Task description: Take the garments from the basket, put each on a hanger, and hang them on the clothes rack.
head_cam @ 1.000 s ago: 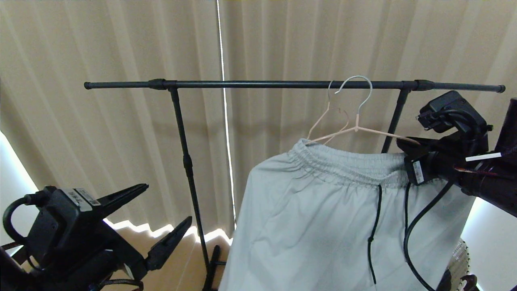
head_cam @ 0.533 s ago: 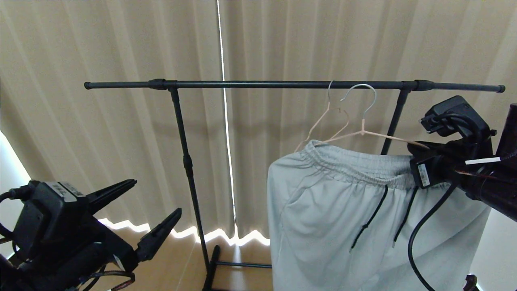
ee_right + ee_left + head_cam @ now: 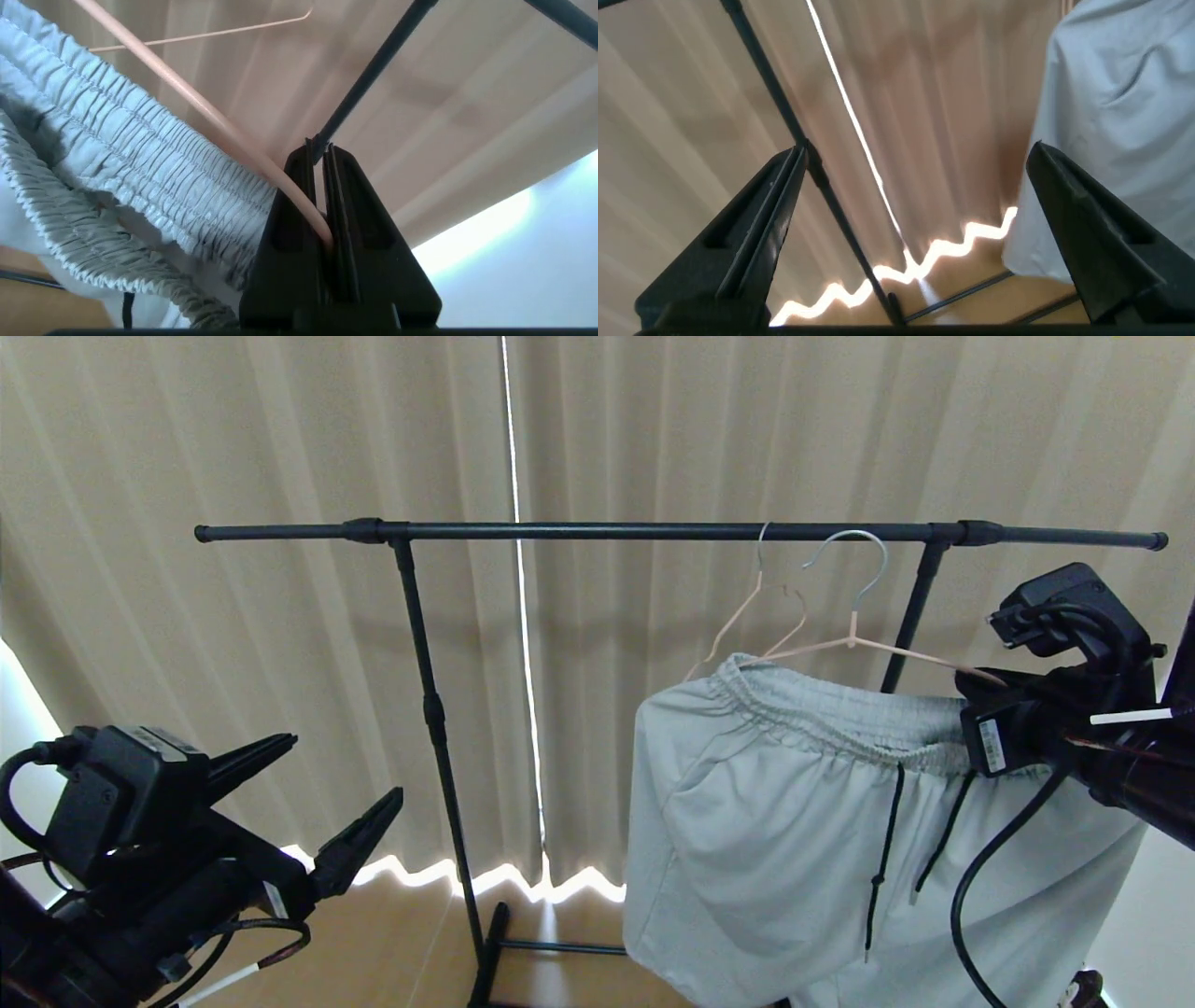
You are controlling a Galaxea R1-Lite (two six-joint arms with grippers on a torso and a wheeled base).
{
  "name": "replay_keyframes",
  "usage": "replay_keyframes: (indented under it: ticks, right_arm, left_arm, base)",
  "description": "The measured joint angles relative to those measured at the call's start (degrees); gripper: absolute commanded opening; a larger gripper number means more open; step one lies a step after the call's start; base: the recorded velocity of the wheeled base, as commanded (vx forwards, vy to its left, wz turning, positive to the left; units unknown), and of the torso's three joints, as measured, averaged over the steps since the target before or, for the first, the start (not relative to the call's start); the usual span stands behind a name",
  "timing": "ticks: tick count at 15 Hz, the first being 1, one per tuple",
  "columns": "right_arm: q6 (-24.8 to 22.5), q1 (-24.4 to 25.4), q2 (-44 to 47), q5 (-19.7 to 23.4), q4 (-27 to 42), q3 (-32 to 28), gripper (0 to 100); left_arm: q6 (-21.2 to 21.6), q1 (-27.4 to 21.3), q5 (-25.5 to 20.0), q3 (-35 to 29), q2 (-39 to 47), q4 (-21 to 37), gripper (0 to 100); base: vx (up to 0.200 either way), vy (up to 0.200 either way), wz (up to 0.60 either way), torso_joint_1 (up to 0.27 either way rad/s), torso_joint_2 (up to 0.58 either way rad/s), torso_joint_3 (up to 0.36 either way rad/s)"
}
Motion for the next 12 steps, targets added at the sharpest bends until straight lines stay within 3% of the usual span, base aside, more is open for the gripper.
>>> replay_keyframes:
  ticks: [2, 12]
  right_arm:
    - [0.0, 0.1, -0.2, 0.0, 0.0, 0.2, 0]
    - [0.0, 0.1, -1.9, 0.0, 0.4, 0.4, 0]
  left_arm:
    - [0.1, 0.0, 0.0, 0.1, 0.1, 0.0, 100]
    - [0.2, 0.1, -0.1, 0.4, 0.0, 0.0, 100]
  base:
    - [0.000, 0.000, 0.00, 0.000, 0.00, 0.000]
    - [0.000, 0.200, 0.00, 0.002, 0.00, 0.000]
